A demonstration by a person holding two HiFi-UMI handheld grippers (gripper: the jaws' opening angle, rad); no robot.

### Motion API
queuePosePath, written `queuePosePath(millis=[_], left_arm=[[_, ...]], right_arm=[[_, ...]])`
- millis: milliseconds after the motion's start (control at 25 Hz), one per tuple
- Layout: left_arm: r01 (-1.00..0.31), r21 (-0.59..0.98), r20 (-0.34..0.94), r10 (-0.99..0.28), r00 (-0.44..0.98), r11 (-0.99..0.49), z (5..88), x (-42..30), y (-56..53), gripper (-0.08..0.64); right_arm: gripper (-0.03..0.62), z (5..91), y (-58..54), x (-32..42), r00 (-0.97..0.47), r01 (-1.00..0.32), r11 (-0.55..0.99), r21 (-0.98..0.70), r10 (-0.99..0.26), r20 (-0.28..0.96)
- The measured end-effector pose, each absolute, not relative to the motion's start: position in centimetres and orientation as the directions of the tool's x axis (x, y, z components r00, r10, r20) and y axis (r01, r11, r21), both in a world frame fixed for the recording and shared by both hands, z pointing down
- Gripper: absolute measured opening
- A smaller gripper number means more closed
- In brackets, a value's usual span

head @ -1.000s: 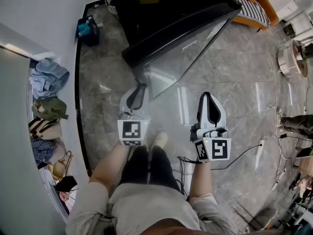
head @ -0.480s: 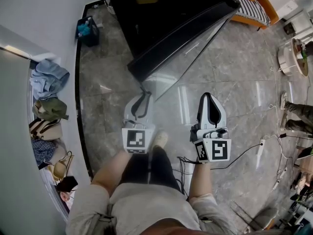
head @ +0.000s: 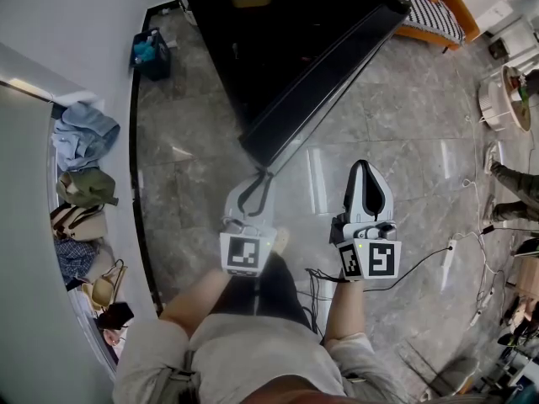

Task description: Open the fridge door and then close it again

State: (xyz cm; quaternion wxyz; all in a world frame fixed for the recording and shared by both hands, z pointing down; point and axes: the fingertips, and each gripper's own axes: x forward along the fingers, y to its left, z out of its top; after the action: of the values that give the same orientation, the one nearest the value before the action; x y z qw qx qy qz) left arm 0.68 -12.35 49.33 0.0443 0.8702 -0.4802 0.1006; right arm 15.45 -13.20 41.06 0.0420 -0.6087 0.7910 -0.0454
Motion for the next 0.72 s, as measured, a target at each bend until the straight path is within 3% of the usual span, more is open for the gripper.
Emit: queuePosePath(millis=[720], left_arm=[[-0.813,-0.011,0.197,-0.798,0.570,-0.583,49.2,3.3,-10.5,0.037]], right_arm=[[0.002,40.9,-13.2,16.1,-0.245,-0.961,0.245,-0.125,-0.969,-0.016]])
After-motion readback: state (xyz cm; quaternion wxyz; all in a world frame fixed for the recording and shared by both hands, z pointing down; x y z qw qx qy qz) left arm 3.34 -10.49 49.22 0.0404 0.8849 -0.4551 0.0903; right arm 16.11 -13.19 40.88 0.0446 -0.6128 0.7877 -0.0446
